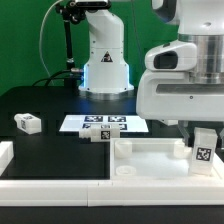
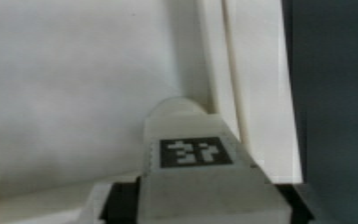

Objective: Assemble one leg

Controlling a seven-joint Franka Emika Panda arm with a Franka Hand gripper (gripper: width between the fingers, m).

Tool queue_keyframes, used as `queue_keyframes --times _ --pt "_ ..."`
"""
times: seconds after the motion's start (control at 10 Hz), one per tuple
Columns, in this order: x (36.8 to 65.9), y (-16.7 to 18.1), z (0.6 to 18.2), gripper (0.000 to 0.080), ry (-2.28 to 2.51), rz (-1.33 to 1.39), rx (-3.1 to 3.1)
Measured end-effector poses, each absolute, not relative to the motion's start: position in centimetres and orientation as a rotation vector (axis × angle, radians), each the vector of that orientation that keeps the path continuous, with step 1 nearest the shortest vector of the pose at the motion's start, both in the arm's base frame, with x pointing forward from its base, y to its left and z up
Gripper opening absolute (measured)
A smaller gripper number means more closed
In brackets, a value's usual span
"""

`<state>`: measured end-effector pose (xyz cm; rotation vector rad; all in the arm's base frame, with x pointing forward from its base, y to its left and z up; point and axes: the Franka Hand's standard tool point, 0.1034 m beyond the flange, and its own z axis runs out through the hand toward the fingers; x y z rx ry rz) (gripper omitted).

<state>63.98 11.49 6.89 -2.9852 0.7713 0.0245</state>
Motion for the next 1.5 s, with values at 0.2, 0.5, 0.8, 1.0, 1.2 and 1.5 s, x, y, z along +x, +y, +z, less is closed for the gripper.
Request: queue_keyframes --times 0.2,0.5,0.8,1.0,1.2,1.5 --pt "64.2 11.4 7.0 0.0289 1.282 0.067 -2.755" --pt "64.2 11.4 7.0 0.0290 1.569 0.095 -2.581" --pt "63.9 11.3 6.9 0.0512 1.235 0.099 -2.770" --pt "63.5 11.2 6.8 0.0607 0.706 0.138 -2.967" --pt "63.8 11.0 7.1 0.0647 0.490 0.079 -3.004" --pt "63.8 10.4 7.0 0.0649 0.024 0.044 -3.064"
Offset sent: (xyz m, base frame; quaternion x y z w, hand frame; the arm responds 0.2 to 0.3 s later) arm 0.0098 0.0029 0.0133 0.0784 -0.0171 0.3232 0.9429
